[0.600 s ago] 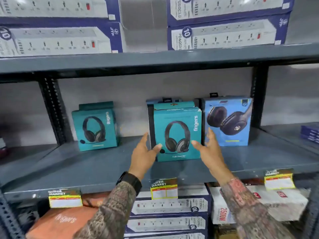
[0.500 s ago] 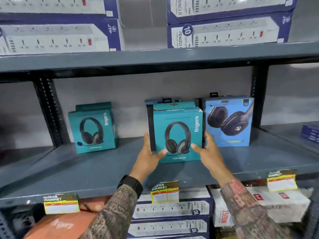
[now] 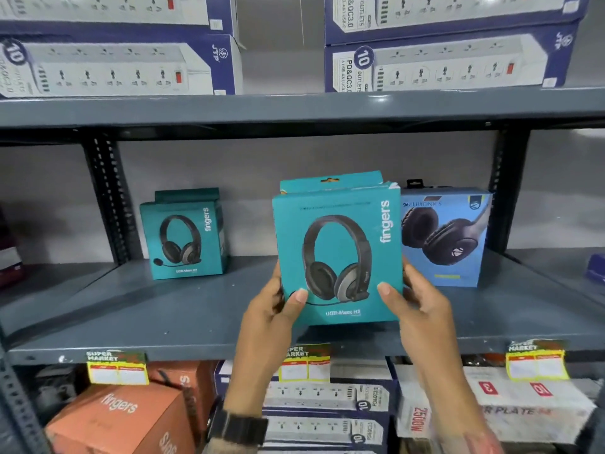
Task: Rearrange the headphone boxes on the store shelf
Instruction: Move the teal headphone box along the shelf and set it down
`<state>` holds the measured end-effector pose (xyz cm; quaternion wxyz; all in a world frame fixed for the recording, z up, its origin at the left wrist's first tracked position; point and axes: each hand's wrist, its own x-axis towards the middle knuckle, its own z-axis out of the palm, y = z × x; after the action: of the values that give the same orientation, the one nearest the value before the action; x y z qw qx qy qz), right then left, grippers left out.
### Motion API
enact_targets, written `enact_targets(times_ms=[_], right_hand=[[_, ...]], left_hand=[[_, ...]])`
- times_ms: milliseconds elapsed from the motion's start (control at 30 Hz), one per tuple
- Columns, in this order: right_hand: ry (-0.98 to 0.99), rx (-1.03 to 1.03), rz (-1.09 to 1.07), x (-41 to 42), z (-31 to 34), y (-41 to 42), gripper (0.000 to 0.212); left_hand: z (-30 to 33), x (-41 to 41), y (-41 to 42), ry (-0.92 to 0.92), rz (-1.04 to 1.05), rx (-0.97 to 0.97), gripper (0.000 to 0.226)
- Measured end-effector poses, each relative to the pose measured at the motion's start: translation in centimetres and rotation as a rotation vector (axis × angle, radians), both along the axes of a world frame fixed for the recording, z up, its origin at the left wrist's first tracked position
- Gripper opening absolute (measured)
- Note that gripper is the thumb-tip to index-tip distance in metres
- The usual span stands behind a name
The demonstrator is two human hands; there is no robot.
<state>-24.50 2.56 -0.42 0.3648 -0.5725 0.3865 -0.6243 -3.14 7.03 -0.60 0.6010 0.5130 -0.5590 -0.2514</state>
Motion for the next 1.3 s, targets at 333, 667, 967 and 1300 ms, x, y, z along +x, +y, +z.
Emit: enact_targets(times_ms=[333,667,967,1300], right_hand=[[-0.037,-0.016,0.007,-3.3,-1.5,8.6,0.055],[-0.016,0.024,-0.02,-3.1,-2.2,9.8,0.061],[0.25,0.007,0.076,9.6,-4.3,8.2,0.062],[0.473,-0.016,0.015,27.5,-2.3,1.2,0.059]], left_hand=[[-1.1,-4.0,9.3,0.059,0.172,-0.03,0.053],[-2.2,-3.7,11.4,0.047,0.213,-0.018,0.052],[-4.5,7.5,11.1,0.043,0.368,-0.034,0.053],[-2.6,24.6,4.8,-0.265,0.493,0.163,0.061]])
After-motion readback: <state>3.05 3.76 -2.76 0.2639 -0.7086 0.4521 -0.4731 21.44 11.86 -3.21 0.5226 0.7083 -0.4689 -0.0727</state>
